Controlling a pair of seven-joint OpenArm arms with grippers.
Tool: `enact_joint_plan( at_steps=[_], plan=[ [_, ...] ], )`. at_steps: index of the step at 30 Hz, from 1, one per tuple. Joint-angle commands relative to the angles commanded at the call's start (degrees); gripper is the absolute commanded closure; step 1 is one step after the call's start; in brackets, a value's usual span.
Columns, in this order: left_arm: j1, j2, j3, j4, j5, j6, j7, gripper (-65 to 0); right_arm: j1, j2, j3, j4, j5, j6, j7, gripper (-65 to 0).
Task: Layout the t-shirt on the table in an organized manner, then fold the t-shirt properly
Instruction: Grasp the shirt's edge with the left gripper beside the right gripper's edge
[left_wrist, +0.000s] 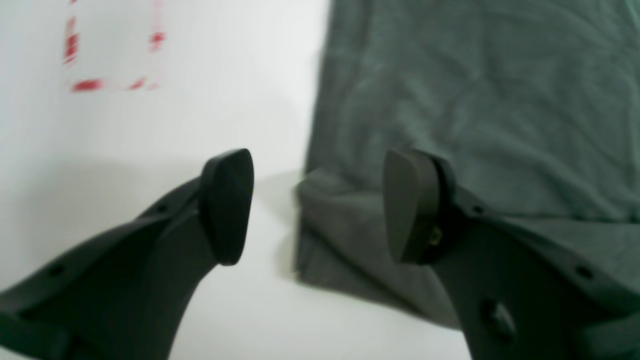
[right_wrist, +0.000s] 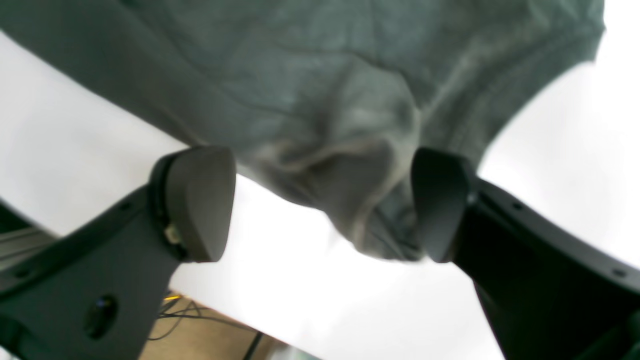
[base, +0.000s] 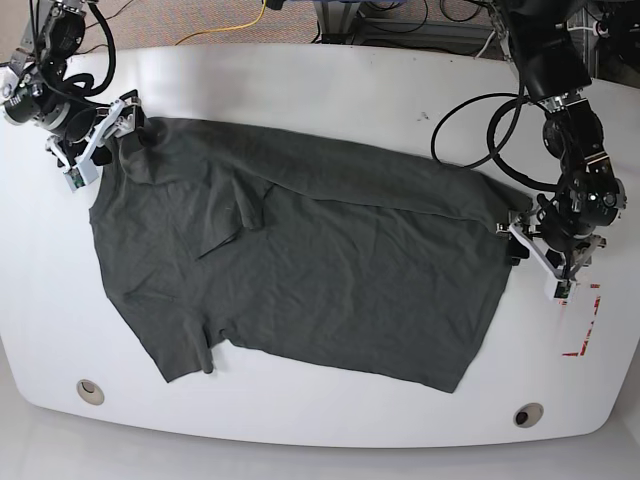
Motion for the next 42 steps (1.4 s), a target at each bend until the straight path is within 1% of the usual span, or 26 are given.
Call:
enact_joint_plan(
  at_steps=[1,2,5,10,14,17,22,26,28,30,31,32,37,39,42],
  plan=[
    [0.1,0.0,0.3,-0.2,0.0,0.0,-0.6,-38.6,0.2,-0.6,0.3,0.0,-1.6,0.0,0.2,-52.8],
    [0.5,0.0,1.1,-0.9,0.0,0.0,-1.5,-38.6,0.3,-1.6,0.5,0.0,-4.7,0.0,0.9,-53.0],
    [1.1,-0.1,2.3,-2.3,0.0,0.0,-3.0,-38.6,0.3,-3.5,0.6,-0.1,-9.9,0.0,3.3,-53.0],
    [1.1,-0.1,2.5,-6.7,0.1,0.0,-6.5,-38.6,0.5,-6.0,0.6,-2.3,-16.6,0.0,5.5,-52.6],
    [0.9,-0.2,2.5,-11.4,0.1,0.0,-8.9,-38.6,2.2,-6.7,1.1,-6.2,-19.6,0.0,5.9,-52.5],
    [0.8,-0.4,2.5,-15.1,0.1,0.0,-11.0,-38.6,2.4,-6.8,2.6,-8.9,-20.2,0.0,7.6,-52.5],
    [0.8,-0.4,3.0,-18.5,0.2,0.0,-13.6,-38.6,2.4,-6.7,2.8,-12.2,-19.9,0.0,9.2,-51.7],
    [0.8,-1.8,4.7,-22.0,0.2,0.0,-14.9,-38.6,3.2,-6.6,2.8,-13.8,-20.0,0.0,9.4,-45.2],
    [0.9,-2.5,5.5,-23.0,0.1,0.0,-15.4,-38.6,3.3,-6.6,2.8,-14.6,-20.2,0.0,9.4,-39.8],
    [1.3,-2.6,5.5,-23.3,0.2,0.0,-16.2,-38.6,3.4,-6.6,2.8,-15.2,-20.2,0.0,9.4,-32.0],
    [1.3,-2.7,5.5,-23.3,0.2,0.0,-16.2,-38.6,3.4,-6.6,2.8,-15.3,-20.2,0.0,9.4,-30.8],
    [1.9,-3.2,5.5,-23.3,0.2,0.0,-16.2,-38.6,3.4,-6.6,2.7,-15.3,-20.2,0.0,9.4,-26.2],
    [4.7,-4.7,5.3,-21.2,0.2,0.0,-16.1,-38.6,3.2,-6.7,2.5,-15.3,-20.2,0.0,9.4,-10.3],
    [6.0,-5.5,5.3,-19.7,0.2,0.0,-15.6,-38.6,3.0,-6.7,2.5,-15.2,-20.2,0.0,9.3,-7.9],
    [9.2,-6.8,4.5,-15.6,0.1,0.0,-13.5,-38.6,2.5,-6.4,2.6,-15.2,-20.0,0.0,9.2,-9.0]
  ],
)
